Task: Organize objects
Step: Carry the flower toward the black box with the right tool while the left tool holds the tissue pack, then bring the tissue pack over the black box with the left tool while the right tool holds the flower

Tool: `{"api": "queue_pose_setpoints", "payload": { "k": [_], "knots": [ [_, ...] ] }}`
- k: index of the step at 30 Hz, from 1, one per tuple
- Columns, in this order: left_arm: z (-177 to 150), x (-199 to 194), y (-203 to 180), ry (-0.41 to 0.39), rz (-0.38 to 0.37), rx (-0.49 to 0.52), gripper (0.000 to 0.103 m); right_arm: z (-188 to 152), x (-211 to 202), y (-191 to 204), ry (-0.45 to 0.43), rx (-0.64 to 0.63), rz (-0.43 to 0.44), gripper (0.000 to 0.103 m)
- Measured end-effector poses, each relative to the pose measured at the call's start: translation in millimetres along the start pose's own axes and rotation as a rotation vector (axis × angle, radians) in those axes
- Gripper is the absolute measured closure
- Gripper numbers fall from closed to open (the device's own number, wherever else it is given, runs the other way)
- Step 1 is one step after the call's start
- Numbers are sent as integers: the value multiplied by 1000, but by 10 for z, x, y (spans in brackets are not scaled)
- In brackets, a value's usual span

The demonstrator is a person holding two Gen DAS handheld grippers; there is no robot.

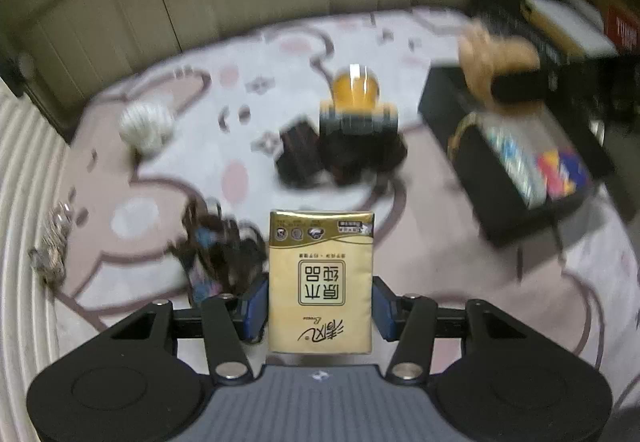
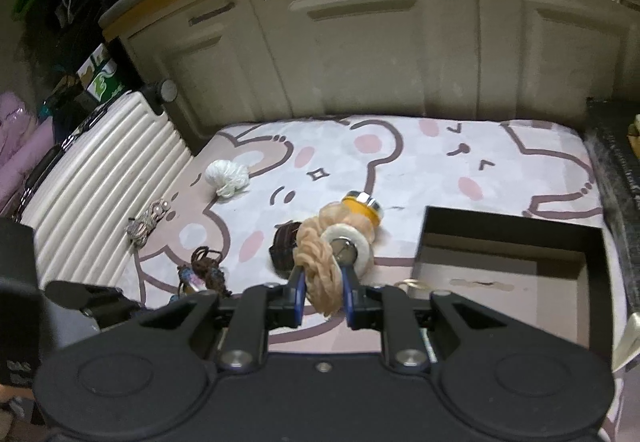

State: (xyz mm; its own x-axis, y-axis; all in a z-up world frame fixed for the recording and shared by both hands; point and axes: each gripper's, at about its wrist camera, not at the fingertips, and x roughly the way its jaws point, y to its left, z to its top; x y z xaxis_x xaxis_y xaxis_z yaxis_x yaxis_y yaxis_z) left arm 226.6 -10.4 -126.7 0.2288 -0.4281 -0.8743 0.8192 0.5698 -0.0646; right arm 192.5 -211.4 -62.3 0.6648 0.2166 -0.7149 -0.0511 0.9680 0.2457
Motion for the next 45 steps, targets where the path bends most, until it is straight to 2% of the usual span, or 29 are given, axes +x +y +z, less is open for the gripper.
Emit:
{"api": "queue_pose_setpoints", "payload": {
  "k": [4, 10, 18, 26, 31, 34, 42, 45],
  "knots": [
    [120, -138, -52, -77, 4, -37, 50, 16, -113, -139, -31, 32, -12, 84],
    [223, -210, -183, -145, -5, -44, 50, 19, -232, -330, -54, 66, -31, 83],
    [394, -246, -510, -232, -68, 3, 50, -30, -376, -569, -60, 79, -68, 83],
    [616, -241, -982, -314, -125, 66, 50, -137, -566, -996, -67, 132, -120, 83],
    [676, -187, -1207, -297, -178, 97, 50, -213, -608, -1227, -64, 175, -138, 83],
    [682, -168, -1206, -271, -164, 97, 50, -215, -603, -1260, -64, 188, -131, 84],
    [520, -279, -610, -221, -121, -38, 50, -140, -531, -1083, -70, 166, -84, 83],
    [361, -263, -410, -154, -97, 14, 49, -106, -491, -954, -67, 146, -64, 83]
  ]
}}
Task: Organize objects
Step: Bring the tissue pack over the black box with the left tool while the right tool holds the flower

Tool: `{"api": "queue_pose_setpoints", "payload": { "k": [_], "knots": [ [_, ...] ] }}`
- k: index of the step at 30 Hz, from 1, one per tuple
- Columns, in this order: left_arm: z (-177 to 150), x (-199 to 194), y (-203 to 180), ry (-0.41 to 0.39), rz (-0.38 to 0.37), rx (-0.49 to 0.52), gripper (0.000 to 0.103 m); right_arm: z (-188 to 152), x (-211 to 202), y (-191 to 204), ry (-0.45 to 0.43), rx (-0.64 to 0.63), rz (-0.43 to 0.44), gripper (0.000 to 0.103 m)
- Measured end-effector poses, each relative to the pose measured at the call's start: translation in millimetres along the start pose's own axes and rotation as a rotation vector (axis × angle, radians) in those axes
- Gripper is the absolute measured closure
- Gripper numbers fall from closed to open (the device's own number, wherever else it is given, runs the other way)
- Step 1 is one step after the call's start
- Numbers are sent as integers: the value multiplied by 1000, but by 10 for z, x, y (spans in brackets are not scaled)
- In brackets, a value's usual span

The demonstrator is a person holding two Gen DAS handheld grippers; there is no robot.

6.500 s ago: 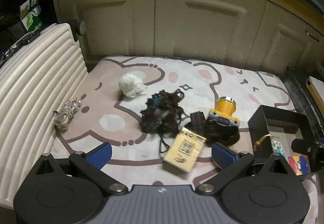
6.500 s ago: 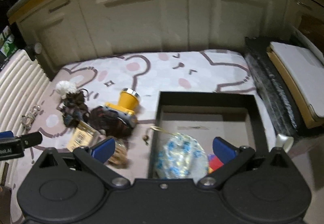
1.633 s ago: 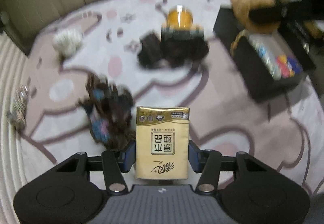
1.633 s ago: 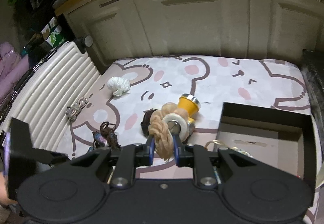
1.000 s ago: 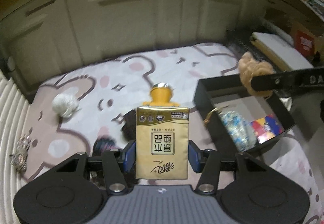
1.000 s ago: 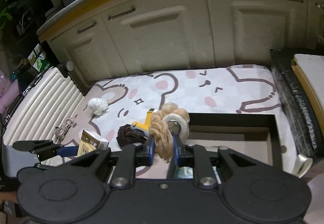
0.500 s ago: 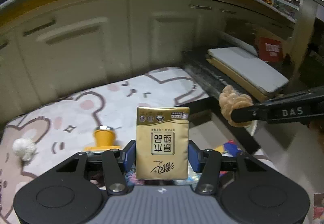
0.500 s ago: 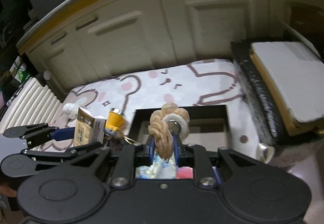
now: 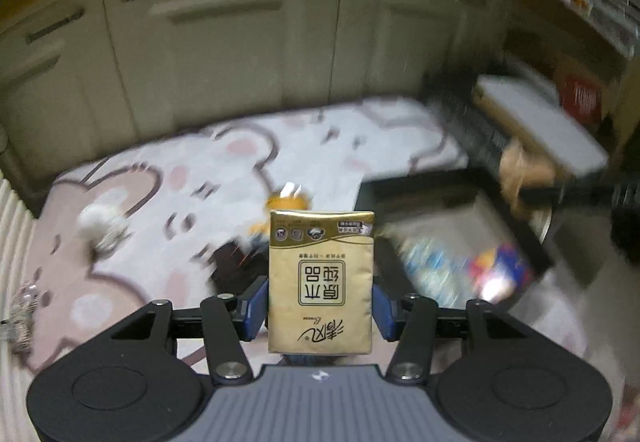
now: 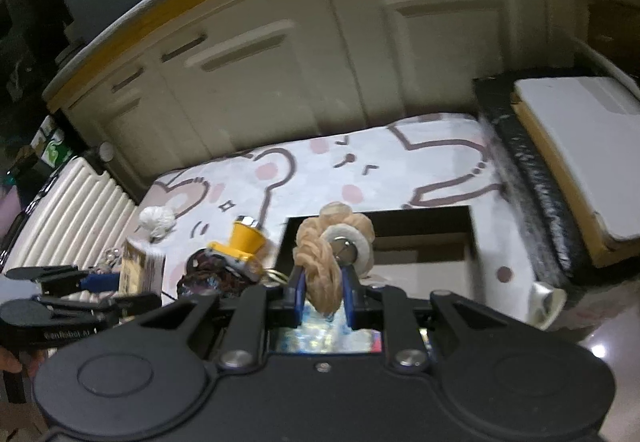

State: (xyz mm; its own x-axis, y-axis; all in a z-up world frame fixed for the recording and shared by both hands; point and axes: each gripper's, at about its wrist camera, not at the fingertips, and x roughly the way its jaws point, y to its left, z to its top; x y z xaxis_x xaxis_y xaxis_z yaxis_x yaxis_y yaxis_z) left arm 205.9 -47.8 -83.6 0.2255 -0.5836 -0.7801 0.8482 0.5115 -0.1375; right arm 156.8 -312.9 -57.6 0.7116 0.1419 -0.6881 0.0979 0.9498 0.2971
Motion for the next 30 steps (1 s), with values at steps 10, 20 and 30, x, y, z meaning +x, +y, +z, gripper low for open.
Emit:
{"api": "queue_pose_setpoints", "payload": {
  "k": [10, 20, 30],
  "knots": [
    [-966, 269, 208, 391, -57, 328, 49, -12, 127, 303, 34, -76, 18, 83],
    [-1577, 189, 575, 515, -17, 367, 28, -54, 150, 271, 58, -90, -19, 83],
    [-1474, 46, 498, 332, -56, 285, 32, -76, 179, 347, 75, -116, -24, 83]
  ]
}}
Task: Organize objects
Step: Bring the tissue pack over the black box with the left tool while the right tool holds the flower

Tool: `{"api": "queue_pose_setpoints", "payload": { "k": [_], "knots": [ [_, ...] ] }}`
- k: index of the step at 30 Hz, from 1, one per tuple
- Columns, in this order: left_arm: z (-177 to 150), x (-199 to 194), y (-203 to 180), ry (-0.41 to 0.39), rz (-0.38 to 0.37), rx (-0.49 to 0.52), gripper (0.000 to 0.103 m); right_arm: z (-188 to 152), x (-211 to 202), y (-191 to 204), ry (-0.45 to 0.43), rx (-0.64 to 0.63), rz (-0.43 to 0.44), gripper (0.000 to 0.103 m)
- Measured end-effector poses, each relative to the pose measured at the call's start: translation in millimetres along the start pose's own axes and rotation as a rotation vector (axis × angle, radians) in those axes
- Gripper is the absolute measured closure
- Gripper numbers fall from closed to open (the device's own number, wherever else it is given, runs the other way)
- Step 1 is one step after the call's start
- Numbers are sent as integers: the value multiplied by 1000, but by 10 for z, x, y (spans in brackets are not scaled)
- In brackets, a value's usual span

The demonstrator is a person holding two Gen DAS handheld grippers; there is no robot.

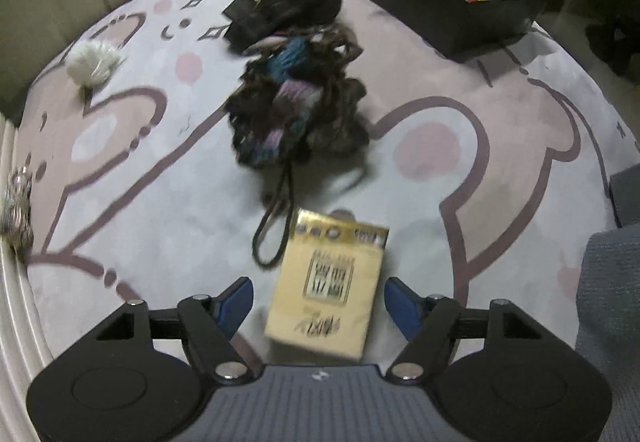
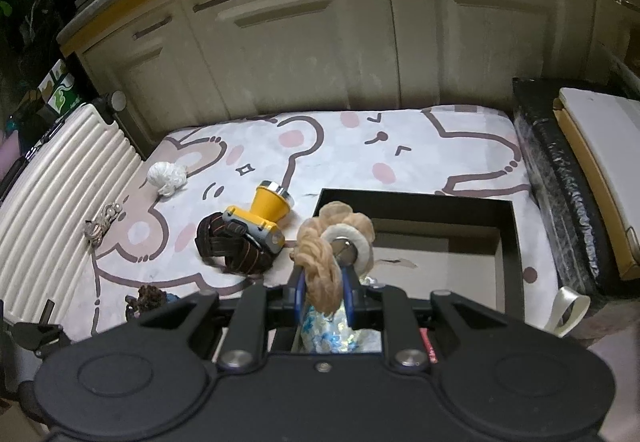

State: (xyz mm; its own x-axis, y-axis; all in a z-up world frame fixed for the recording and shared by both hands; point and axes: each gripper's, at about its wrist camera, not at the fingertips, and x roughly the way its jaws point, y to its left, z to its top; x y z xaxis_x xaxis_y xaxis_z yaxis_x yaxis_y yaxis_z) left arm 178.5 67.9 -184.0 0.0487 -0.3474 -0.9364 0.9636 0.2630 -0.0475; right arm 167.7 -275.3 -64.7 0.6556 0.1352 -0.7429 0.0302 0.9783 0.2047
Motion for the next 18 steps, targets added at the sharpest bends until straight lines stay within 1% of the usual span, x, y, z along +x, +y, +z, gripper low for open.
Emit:
{"api": "queue_pose_setpoints", "payload": {
  "k": [1, 2, 4, 6, 9, 12, 16, 18],
  "knots": [
    [42, 28, -34, 6, 2, 5, 37, 0, -2, 7, 0, -3, 0, 83],
    [96, 74, -65, 15, 4, 9, 43, 0, -3, 12, 0, -4, 0, 83],
    [137, 149, -111, 45, 15, 18, 47, -2, -7, 12, 1, -4, -2, 83],
    [137, 172, -120, 58, 23, 18, 48, -7, -10, 6, 3, -4, -3, 83],
    [130, 121, -91, 58, 25, -13, 49, -8, -15, -3, 4, -4, -1, 83],
    [114, 14, -47, 51, 53, -34, 49, -10, -23, -7, 0, -5, 0, 83],
    [204, -244, 98, 1, 101, -109, 49, -5, -75, -17, -16, -2, 13, 83],
    [303, -372, 122, -28, 138, -128, 49, -1, -103, -12, -23, -3, 17, 83]
  ]
}}
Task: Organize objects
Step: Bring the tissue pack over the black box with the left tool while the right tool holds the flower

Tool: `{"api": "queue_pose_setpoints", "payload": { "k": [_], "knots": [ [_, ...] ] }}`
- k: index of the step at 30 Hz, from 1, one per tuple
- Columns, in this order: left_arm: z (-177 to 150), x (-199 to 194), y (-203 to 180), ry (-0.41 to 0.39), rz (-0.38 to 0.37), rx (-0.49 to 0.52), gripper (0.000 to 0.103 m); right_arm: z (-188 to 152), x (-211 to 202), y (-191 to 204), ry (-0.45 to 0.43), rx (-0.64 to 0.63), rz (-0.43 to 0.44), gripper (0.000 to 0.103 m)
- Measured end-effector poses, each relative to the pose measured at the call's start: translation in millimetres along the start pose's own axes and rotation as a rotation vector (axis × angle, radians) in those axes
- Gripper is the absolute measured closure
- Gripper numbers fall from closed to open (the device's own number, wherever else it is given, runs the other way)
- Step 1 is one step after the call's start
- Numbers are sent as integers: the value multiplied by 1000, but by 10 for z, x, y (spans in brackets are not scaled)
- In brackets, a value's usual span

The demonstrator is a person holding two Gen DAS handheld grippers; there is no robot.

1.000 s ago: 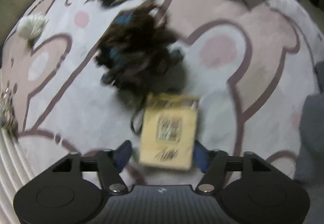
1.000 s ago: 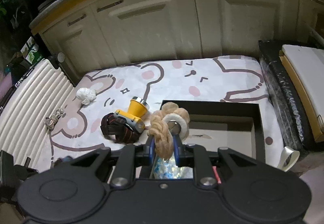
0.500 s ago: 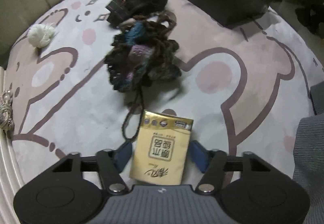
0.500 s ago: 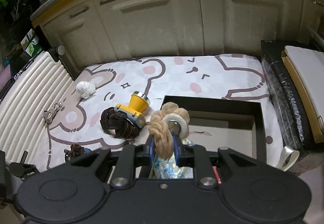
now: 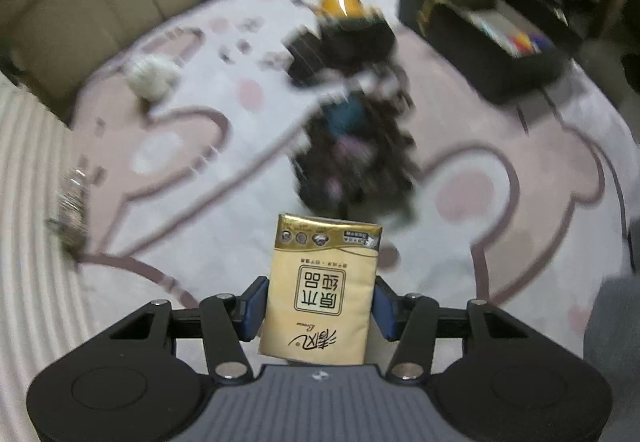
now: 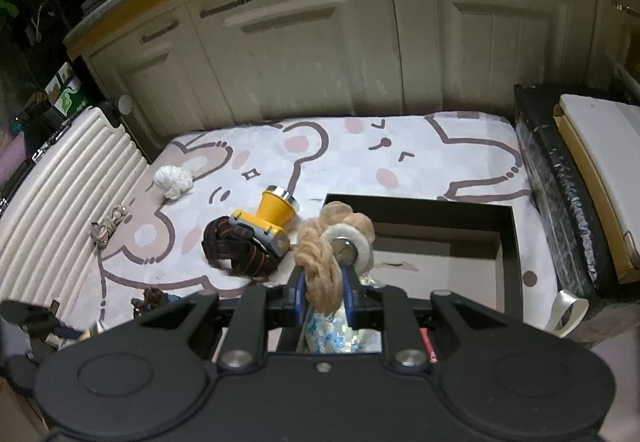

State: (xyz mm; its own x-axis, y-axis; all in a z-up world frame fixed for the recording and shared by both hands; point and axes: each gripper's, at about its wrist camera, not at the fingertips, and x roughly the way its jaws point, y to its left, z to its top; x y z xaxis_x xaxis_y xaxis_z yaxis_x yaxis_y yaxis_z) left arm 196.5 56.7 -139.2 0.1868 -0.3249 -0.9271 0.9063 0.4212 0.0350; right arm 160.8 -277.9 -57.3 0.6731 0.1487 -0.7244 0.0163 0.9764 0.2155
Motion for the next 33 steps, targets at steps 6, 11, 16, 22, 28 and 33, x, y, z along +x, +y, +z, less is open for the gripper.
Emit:
{"api": "queue_pose_setpoints", "payload": {
  "k": [6, 11, 16, 22, 28, 33],
  "knots": [
    [461, -353, -115, -117, 43, -4, 49, 25, -84, -23, -22, 2, 2, 83],
    [906, -480, -451, -220, 40, 55, 49, 26, -138, -136, -34, 21, -9, 83],
    [1279, -440, -816, -273, -14, 119, 49, 7, -192, -302, -44, 34, -30, 83],
    [1648, -315, -1194, -300, -68, 230, 49, -20, -251, -578, -52, 74, -51, 83],
    [1978, -54, -1523, -270, -104, 371, 49, -42, -319, -798, -69, 124, -66, 83],
    [2193, 254, -1716, -237, -201, 426, 49, -53, -329, -958, -77, 154, -71, 83]
  ]
}}
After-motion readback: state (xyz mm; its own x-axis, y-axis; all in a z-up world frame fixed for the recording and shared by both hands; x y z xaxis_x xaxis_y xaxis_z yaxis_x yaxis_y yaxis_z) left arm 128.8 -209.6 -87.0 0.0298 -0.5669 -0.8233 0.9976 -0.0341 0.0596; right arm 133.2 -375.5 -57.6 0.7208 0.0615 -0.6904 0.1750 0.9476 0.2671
